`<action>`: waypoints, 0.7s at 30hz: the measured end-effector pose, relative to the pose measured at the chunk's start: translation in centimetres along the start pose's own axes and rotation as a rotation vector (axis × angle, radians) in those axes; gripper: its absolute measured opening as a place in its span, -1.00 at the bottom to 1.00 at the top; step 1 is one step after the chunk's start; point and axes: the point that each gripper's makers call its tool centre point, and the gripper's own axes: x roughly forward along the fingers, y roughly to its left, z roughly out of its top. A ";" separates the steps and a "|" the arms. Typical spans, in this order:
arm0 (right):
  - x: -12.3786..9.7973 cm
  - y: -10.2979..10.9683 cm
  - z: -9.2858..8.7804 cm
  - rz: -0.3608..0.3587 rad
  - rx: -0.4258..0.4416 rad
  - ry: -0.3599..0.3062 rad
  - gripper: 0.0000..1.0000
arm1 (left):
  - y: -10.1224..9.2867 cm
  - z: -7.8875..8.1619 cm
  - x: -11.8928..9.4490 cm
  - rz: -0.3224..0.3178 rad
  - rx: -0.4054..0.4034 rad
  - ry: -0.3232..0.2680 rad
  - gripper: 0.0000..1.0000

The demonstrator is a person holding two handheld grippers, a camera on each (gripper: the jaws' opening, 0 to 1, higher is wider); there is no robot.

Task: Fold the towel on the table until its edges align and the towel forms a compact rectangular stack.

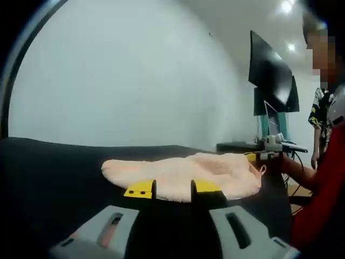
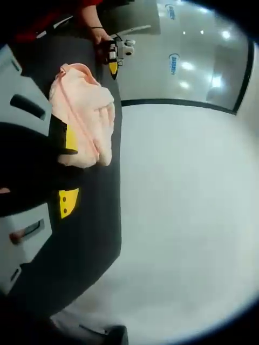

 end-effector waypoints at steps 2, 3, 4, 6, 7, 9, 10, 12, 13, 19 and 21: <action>0.0 0.0 0.0 0.009 0.006 -0.001 -0.59 | 0.1 0.0 0.0 0.000 0.004 0.000 -0.47; 0.1 0.0 0.0 0.009 0.007 -0.003 -0.59 | 0.1 -0.1 0.0 -0.001 0.003 -0.001 -0.47; 0.1 0.0 0.0 0.010 0.009 -0.005 -0.59 | 0.1 -0.1 0.0 -0.001 0.003 -0.001 -0.47; 0.1 0.0 0.1 0.018 0.015 -0.007 -0.59 | 0.2 -0.3 0.0 0.002 0.003 0.006 -0.47; 0.2 0.0 0.0 0.019 0.017 -0.004 -0.59 | 0.3 -0.4 0.1 0.004 0.005 0.012 -0.47; 0.2 0.0 -0.1 0.017 0.013 -0.001 -0.59 | 0.3 -0.6 0.1 0.005 0.011 0.020 -0.47; 0.2 0.0 -0.1 0.016 0.012 -0.003 -0.59 | 0.2 -0.6 0.1 0.004 0.013 0.021 -0.47; 0.1 0.0 -0.1 0.013 0.010 -0.004 -0.59 | 0.1 -0.8 0.2 0.002 0.018 0.027 -0.47; 0.2 -0.1 -0.2 0.013 0.012 -0.001 -0.59 | 0.1 -0.9 0.2 0.004 0.020 0.031 -0.47; 0.3 -0.2 -0.5 0.004 0.000 0.014 -0.59 | 0.2 -0.9 0.2 0.008 0.023 0.034 -0.47; 0.2 -0.2 -0.5 0.000 -0.005 0.013 -0.60 | 0.3 -1.0 0.2 0.008 0.023 0.036 -0.47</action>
